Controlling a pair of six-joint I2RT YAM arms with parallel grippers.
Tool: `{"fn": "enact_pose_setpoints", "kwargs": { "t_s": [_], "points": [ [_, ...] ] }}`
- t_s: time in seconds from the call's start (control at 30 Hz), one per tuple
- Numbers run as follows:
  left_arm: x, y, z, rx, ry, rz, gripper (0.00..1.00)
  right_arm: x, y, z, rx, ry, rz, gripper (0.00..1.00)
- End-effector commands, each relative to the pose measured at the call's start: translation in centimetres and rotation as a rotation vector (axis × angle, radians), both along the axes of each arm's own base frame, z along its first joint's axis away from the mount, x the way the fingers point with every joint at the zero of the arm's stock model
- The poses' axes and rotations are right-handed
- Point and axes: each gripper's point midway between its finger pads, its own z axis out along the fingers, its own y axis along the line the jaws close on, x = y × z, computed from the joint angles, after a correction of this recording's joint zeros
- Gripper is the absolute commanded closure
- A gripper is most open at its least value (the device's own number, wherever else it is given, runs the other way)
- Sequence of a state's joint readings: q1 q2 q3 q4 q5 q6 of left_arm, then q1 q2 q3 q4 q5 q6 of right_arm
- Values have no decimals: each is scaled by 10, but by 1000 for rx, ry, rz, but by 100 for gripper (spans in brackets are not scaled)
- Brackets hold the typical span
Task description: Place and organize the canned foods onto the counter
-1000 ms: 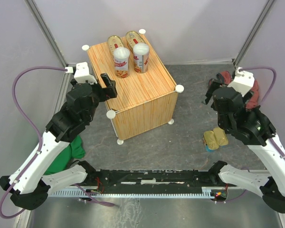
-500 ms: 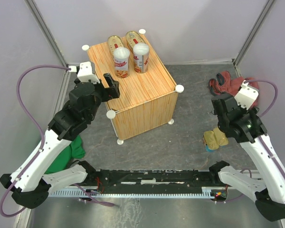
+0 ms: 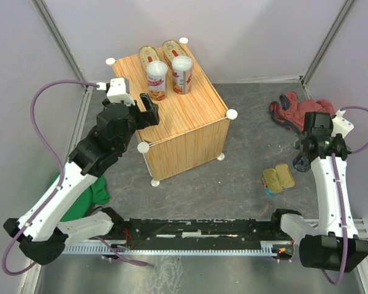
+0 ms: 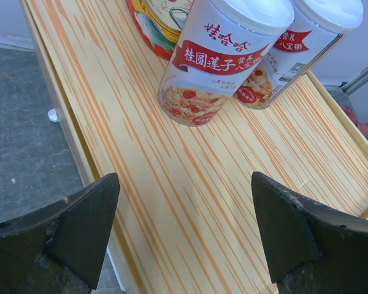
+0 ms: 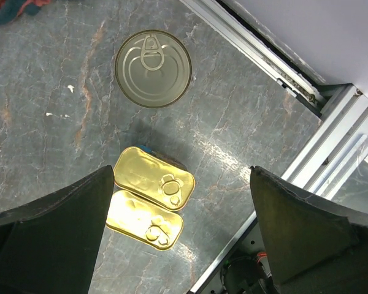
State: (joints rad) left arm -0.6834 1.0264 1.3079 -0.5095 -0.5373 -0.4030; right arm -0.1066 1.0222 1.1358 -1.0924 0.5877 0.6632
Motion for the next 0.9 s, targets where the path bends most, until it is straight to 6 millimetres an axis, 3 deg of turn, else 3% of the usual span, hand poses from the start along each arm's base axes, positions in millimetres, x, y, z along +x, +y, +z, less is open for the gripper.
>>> {"fn": "enact_pose_setpoints", "kwargs": {
  "t_s": [0.0,0.3,0.87],
  "points": [
    [4,-12,15,-46,-43,-32,6,11,-7,-8,33,-11,-12,0],
    [4,-11,14,-25,-44,-37,6,24,-27,-20,29,10,-88,0],
    [11,-17,0,49,-3,-57,6,55,-39,-61,93,36,-139,0]
  ]
}}
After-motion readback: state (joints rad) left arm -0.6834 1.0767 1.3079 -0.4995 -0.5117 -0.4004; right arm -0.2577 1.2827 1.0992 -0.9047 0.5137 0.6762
